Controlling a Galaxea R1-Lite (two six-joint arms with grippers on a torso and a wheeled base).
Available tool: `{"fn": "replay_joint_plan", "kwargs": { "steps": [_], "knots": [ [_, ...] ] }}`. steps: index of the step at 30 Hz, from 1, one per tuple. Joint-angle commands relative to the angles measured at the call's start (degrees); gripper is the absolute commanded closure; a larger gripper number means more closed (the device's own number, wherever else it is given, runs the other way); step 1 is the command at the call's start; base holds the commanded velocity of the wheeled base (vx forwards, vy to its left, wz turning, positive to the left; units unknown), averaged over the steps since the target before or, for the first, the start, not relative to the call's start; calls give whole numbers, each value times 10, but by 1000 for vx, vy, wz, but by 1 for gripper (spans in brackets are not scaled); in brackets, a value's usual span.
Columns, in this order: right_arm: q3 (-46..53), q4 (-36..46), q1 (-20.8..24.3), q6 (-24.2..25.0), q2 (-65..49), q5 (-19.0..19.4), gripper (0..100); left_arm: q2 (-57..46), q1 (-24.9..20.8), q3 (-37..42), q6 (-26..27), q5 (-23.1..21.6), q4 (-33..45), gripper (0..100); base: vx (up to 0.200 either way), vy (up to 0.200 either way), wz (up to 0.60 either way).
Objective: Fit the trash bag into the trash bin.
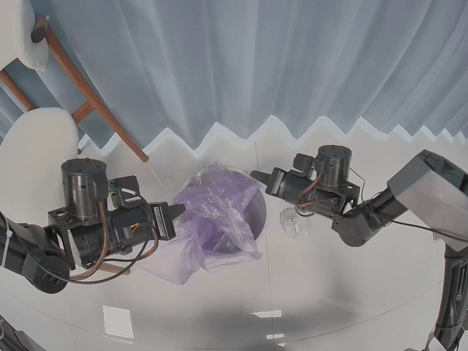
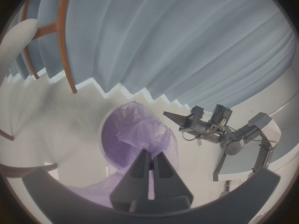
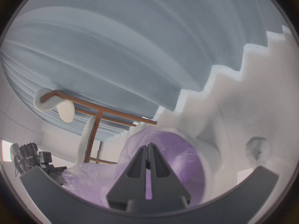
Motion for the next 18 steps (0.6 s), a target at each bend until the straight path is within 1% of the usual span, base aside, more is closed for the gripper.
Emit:
{"fn": "replay_joint_plan", "kwargs": {
  "steps": [1,2,3,4,5,7,8,10,12,13,15,18],
  "knots": [
    [117,2,-70,-96,-87,-2,100,33,12,-4,-1,-1,-11,100,0,0,0],
    [136,-7,-78,-121,-88,-4,100,33,12,-4,-1,-1,-14,100,0,0,0],
    [136,-7,-78,-121,-88,-4,100,33,12,-4,-1,-1,-14,100,0,0,0],
    [192,-43,-91,-175,-88,-5,100,35,12,-4,-1,-1,-26,100,0,0,0],
    [226,-74,-93,-194,-86,-4,100,35,12,-4,-1,-1,-35,100,0,0,0],
    [266,-117,-89,-201,-83,-3,100,35,11,-4,-1,-1,-49,100,0,0,0],
    [297,-160,-82,-202,-80,-1,100,35,9,-4,-3,-1,-65,100,0,0,0],
    [319,-181,-68,-202,-78,4,100,35,8,-5,-12,-1,-82,100,0,0,0],
    [341,-184,-49,-207,-78,7,100,35,6,-10,-24,-1,-103,100,0,0,0],
    [348,-186,-42,-209,-78,7,0,35,6,-12,-28,-1,-110,100,0,0,0],
    [350,-191,-26,-206,-77,7,0,35,5,-13,-32,1,-119,100,0,0,0],
    [350,-208,-14,-210,-68,6,0,35,4,-13,-32,0,-120,100,0,0,0]
  ]
}}
